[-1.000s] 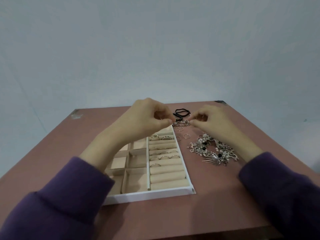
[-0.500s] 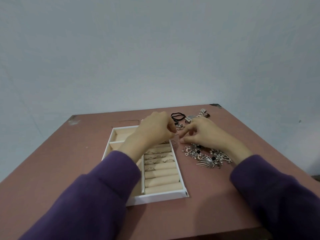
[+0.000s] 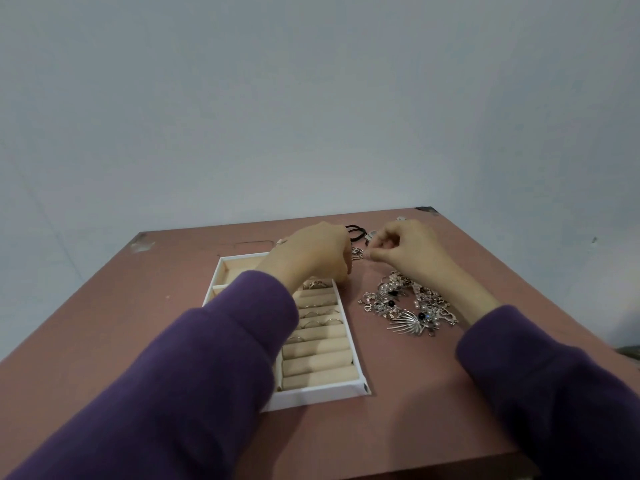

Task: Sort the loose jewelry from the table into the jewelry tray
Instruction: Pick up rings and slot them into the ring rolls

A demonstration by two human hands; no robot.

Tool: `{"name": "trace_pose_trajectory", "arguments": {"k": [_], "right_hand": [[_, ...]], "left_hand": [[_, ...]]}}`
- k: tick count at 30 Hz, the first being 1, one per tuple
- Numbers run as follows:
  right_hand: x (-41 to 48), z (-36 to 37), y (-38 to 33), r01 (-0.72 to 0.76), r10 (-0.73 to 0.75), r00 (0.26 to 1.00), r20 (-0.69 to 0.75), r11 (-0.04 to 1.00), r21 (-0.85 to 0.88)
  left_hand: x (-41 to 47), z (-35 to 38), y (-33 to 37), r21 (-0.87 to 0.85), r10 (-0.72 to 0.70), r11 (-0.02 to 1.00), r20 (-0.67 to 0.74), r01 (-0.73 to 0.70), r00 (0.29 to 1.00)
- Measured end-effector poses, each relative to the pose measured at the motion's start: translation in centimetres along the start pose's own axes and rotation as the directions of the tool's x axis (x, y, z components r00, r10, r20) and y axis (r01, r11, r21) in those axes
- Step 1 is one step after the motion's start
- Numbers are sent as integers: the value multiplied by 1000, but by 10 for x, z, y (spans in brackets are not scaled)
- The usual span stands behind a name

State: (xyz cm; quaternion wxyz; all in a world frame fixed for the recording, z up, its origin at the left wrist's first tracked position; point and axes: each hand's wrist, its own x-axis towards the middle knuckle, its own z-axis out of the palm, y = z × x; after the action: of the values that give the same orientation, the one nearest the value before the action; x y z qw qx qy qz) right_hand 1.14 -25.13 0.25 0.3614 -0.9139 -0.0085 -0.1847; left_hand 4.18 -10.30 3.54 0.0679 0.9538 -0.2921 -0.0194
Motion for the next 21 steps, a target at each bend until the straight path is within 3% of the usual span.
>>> {"name": "trace_pose_trajectory", "arguments": {"k": [3, 12, 17, 21], "right_hand": [[2, -2, 2, -30, 36, 997, -72, 997, 78], [2, -2, 2, -29, 39, 995, -87, 994, 104], [2, -2, 0, -18, 36, 993, -117, 988, 152], [-3, -4, -8, 0, 33, 991, -132, 969, 247]], "left_hand": [[5, 0, -1, 9, -19, 1000, 44, 18, 999], [7, -1, 1, -40, -18, 999, 112, 22, 993], [4, 5, 3, -76, 41, 996, -14, -42, 999], [-14, -1, -2, -264, 43, 960, -183, -91, 982]]}}
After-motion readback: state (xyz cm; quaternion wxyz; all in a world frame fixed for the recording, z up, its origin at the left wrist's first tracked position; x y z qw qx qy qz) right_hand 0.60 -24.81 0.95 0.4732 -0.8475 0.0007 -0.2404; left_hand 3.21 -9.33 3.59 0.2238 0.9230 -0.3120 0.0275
